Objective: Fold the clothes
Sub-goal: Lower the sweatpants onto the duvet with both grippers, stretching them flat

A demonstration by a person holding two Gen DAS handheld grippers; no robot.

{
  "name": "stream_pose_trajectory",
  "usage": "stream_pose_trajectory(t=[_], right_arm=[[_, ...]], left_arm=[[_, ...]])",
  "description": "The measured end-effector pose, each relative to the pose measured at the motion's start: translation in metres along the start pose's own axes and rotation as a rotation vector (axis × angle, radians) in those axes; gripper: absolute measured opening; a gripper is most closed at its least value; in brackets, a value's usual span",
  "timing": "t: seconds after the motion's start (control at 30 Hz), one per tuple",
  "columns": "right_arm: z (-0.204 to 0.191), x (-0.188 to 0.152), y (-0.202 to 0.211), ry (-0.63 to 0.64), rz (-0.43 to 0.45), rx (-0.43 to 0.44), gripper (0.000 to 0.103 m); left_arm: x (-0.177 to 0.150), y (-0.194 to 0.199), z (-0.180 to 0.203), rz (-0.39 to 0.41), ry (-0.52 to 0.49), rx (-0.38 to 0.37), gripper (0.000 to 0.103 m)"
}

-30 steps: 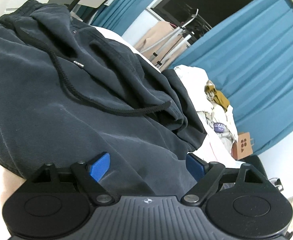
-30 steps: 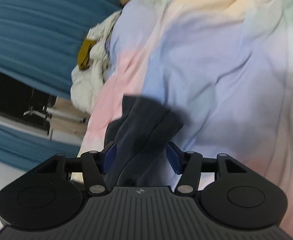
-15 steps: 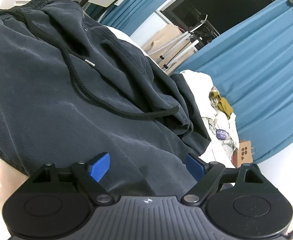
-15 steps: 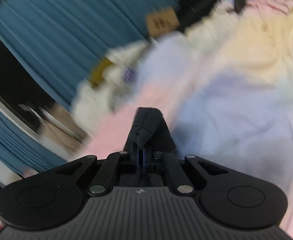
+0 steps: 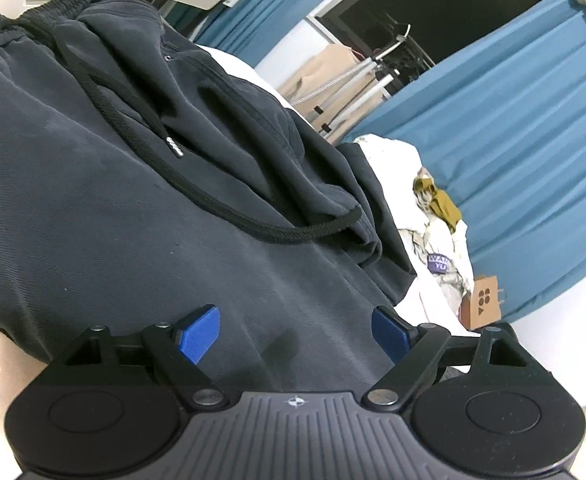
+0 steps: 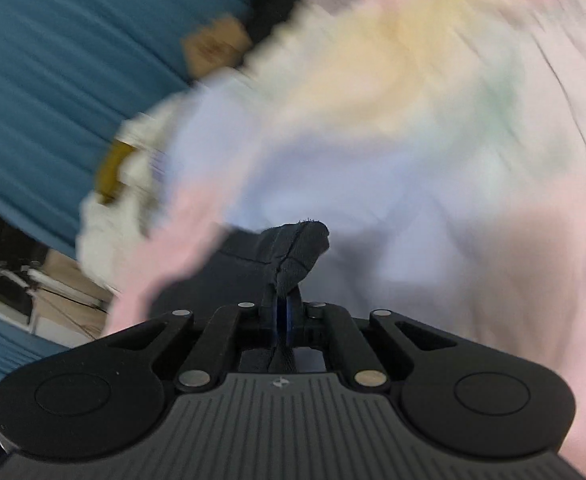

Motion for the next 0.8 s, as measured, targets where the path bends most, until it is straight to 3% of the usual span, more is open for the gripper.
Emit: stream_pose_trajectory(t=[0.13,0.23,0.3,0.37,0.5,0.53,0.7,0.8], right_arm=[[0.024,-0.012,-0.014,-0.123,-0.090,-0.027,0.008],[0.014,-0.010,-0.006,-0.068,-0.061,-0.044,0.009],[0.006,-0.006,0.002,-0.027,-0.020,-0.051,0.017],[0.000,-0.001,0.012,0.018,0.028,-0.071,0.041],[-0.008,0.007,0.024,0.095,0.089,-0.106,0.053],[-0.006,0.007,0.020,0.091,0.076,-0.098,0.061],[0.013,-0.004,-0.012,-0.063,-0.055,-0.032,0.064],[0.015,-0.010,-0.026,-0.120,-0.105,0.042,0.053]], left_arm=[[-0.003,-0.001,0.000,-0.014,-0.021,0.007,0.085],[-0.006,-0.001,0.000,-0.023,-0.028,0.006,0.085],[-0.007,0.000,0.000,-0.024,-0.035,0.008,0.085],[-0.008,0.000,0.002,-0.026,-0.042,0.010,0.085],[-0.010,0.000,0.003,-0.035,-0.050,0.006,0.085],[-0.010,0.000,0.003,-0.035,-0.057,0.009,0.085],[-0.013,-0.002,0.006,-0.037,-0.096,0.028,0.085],[-0.014,-0.004,0.006,-0.037,-0.099,0.038,0.085]])
Point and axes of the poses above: each gripper's, at about its wrist camera, not at the fingertips, and y roughly against the way its jaws point, z to its right, x to its top, the point moved 8 cm from there along -y, roughly the way its jaws point, and after that the axes turned 8 degrees about y, right-handed, at the moved point
